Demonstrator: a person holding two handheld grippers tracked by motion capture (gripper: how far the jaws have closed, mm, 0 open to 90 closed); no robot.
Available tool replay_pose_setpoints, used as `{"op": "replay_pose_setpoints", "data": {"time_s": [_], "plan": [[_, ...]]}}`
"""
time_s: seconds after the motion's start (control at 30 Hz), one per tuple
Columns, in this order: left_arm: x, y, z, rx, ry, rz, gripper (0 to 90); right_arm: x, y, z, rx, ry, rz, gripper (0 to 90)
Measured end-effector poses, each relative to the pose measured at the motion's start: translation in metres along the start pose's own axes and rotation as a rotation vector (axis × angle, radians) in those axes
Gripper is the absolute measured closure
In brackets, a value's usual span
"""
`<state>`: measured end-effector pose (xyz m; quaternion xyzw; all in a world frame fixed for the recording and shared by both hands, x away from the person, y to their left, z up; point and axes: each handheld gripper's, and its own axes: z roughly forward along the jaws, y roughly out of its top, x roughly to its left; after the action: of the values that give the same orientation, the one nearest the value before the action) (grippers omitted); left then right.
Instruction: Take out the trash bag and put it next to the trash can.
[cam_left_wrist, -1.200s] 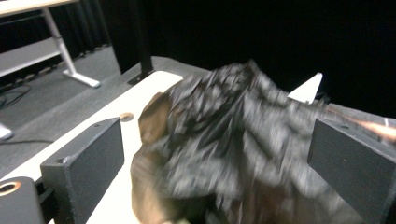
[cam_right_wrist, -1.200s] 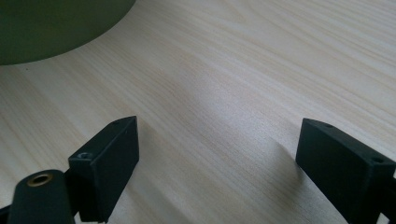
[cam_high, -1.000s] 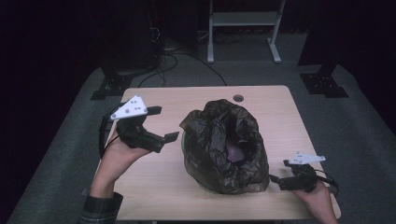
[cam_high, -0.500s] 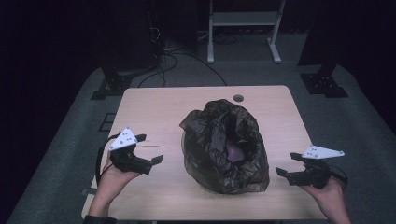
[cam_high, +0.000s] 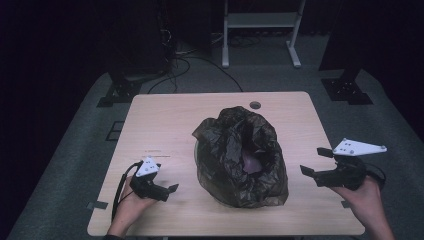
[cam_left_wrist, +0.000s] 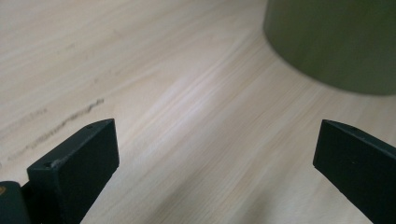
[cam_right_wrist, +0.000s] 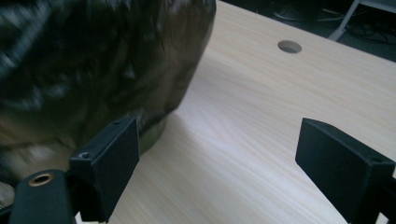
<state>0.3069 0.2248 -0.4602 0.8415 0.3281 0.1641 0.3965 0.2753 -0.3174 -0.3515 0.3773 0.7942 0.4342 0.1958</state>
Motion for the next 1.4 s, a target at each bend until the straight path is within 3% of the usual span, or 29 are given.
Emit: {"op": "replay_pose_setpoints", "data": {"time_s": [0.1, 0.13, 0.27, 0.63, 0.97, 1.4], "plan": [[0.001, -0.003, 0.004, 0.011, -0.002, -0.004, 0.0, 0.002, 0.010, -0.004, -0.012, 0.009, -0.001, 12.6], [0.001, -0.005, 0.006, 0.020, -0.001, -0.002, 0.0, 0.003, 0.019, -0.007, -0.034, 0.032, 0.001, 12.6], [-0.001, -0.008, 0.016, 0.077, 0.004, 0.012, 0.0, 0.008, 0.037, -0.011, -0.057, 0.059, -0.011, 13.2], [0.000, -0.013, 0.021, 0.089, 0.004, -0.003, 0.0, 0.026, 0.080, -0.006, -0.101, 0.146, -0.060, 19.6], [0.000, -0.013, 0.021, 0.091, 0.007, -0.011, 0.0, 0.042, 0.121, 0.018, -0.134, 0.240, -0.080, 31.9], [0.000, -0.013, 0.021, 0.090, 0.010, -0.015, 0.0, 0.065, 0.152, 0.043, -0.145, 0.311, -0.107, 33.3]]}}
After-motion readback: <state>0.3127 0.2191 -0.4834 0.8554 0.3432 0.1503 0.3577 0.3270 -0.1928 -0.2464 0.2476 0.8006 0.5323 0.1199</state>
